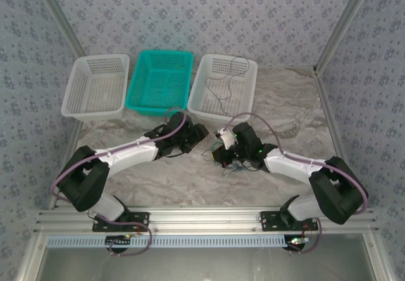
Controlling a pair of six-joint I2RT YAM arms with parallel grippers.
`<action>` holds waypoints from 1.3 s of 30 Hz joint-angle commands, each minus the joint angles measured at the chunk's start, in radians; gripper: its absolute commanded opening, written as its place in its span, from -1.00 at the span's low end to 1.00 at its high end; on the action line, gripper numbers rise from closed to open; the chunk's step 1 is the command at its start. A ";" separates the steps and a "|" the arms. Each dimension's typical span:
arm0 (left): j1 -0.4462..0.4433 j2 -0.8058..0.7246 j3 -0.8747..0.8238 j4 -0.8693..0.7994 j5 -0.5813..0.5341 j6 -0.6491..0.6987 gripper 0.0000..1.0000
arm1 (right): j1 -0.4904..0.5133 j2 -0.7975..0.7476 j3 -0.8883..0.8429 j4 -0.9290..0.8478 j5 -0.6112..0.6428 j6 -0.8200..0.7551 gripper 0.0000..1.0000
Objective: Untangle the cables
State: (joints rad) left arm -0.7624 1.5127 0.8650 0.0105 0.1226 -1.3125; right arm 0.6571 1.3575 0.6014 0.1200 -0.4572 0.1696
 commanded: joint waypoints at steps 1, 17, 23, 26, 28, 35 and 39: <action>0.001 0.012 -0.019 0.105 0.076 -0.072 0.32 | 0.008 -0.051 -0.020 0.041 -0.059 -0.028 -1.00; 0.003 -0.075 -0.106 0.067 0.031 0.011 0.23 | -0.017 -0.277 -0.039 0.038 0.125 0.012 -1.00; -0.004 -0.166 -0.153 0.105 0.051 -0.056 0.08 | -0.039 -0.270 -0.036 0.026 0.150 0.049 -1.00; -0.031 -0.161 -0.143 0.174 0.090 -0.119 0.08 | -0.042 -0.265 -0.040 0.035 0.155 0.057 -1.00; -0.045 -0.136 -0.134 0.240 0.115 -0.160 0.08 | -0.044 -0.265 -0.043 0.044 0.152 0.062 -1.00; -0.069 -0.014 -0.127 0.471 0.160 -0.294 -0.01 | -0.045 -0.278 -0.048 0.047 0.149 0.065 -1.00; -0.092 0.027 -0.111 0.524 0.178 -0.333 -0.22 | -0.047 -0.282 -0.056 0.044 0.168 0.071 -1.00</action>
State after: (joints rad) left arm -0.8330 1.5269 0.7238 0.4187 0.2661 -1.5814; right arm 0.6174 1.0935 0.5575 0.1501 -0.3168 0.2214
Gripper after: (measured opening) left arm 0.412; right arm 0.052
